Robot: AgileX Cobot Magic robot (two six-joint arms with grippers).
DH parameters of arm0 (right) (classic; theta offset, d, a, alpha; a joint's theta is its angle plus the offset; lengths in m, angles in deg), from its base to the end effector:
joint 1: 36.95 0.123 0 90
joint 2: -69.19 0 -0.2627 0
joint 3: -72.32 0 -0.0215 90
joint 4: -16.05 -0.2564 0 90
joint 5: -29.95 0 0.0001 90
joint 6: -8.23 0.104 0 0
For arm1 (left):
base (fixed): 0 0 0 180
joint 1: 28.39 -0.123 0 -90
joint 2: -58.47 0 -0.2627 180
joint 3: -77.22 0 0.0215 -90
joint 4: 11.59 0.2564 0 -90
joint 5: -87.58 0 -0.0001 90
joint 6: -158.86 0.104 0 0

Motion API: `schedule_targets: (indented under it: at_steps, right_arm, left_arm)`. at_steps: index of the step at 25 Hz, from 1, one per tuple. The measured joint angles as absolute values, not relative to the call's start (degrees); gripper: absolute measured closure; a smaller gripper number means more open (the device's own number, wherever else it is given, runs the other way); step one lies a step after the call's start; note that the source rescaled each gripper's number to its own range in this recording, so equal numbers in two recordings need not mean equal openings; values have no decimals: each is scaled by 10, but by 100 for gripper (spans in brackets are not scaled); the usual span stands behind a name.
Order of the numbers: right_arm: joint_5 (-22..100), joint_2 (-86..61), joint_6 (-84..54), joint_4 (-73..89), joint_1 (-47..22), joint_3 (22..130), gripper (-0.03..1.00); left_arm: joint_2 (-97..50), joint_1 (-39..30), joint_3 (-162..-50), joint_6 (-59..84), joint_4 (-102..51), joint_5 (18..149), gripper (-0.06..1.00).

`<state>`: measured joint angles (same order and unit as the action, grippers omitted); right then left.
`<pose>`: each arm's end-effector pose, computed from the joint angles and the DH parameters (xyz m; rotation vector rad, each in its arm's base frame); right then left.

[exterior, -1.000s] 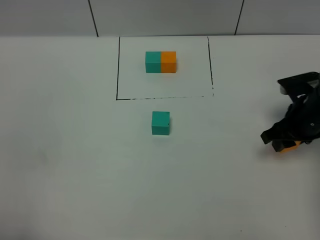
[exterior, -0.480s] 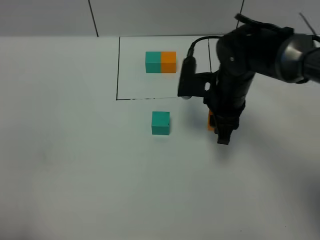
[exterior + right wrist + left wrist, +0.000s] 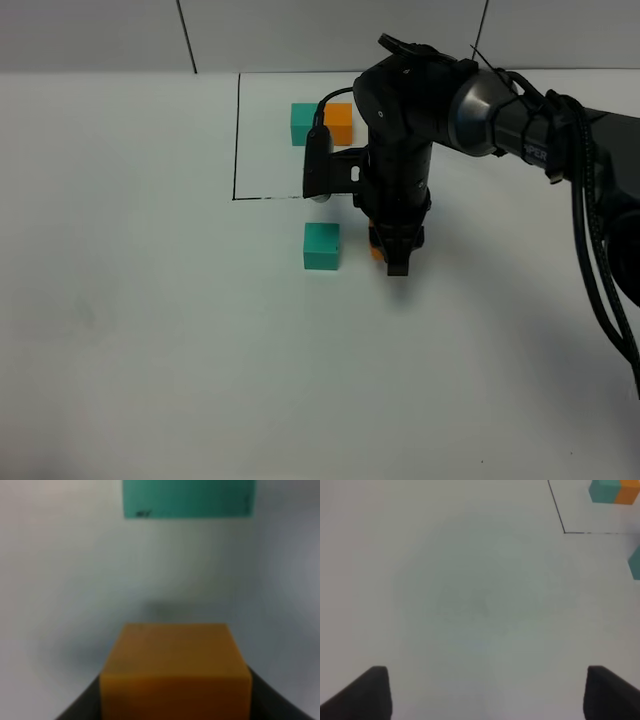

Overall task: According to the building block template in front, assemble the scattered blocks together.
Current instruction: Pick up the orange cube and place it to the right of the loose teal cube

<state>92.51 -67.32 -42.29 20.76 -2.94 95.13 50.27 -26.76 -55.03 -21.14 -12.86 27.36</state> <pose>0.3697 0.2403 0.1169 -2.1151 2.2459 -0.1278 0.0336 -0.0030 0.2759 0.0298 2.0274 -0.0444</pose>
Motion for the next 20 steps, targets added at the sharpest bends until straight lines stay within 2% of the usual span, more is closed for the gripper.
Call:
schedule_targets:
  at_steps: [20]
  right_arm:
    - [866,-718,-428,160,-29,964,97]
  left_arm:
    - [503,-268,-550,-211,-129,274,27]
